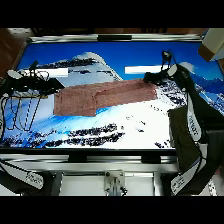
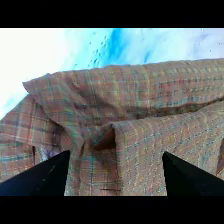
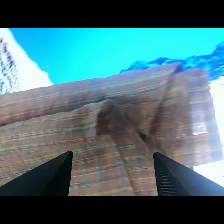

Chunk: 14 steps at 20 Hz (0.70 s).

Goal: Fold the shirts.

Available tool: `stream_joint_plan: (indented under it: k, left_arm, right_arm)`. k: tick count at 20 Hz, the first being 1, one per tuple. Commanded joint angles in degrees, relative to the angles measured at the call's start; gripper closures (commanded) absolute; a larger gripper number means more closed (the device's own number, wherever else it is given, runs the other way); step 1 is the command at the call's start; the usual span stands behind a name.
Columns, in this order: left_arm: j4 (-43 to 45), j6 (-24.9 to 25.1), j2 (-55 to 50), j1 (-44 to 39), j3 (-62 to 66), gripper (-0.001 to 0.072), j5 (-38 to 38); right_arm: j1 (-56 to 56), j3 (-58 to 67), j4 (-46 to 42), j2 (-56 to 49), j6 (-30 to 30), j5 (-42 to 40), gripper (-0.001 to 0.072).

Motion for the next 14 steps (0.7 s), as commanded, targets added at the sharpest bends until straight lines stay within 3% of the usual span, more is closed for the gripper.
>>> stream_joint_plan:
  k: [1, 5, 14]
  left_arm:
    - [-0.3, -0.8, 1.9, 0.1, 1.9, 0.0003, -2.6]
    - [-0.3, -0.7, 5.5, -1.3, 1.9, 0.0004, -4.1]
    - [-0.3, -0.7, 9.0, -6.6, 1.9, 0.0010, -5.6]
  right_arm:
    - [-4.0, 0.1, -0.9, 1.2, 1.2, 7.4, 0.0095]
    - [-7.2, 0.1, 3.9, -1.9, 1.7, 16.7, 0.0095]
    - [-4.8, 0.1, 7.1, -5.8, 2.4, 15.4, 0.0095]
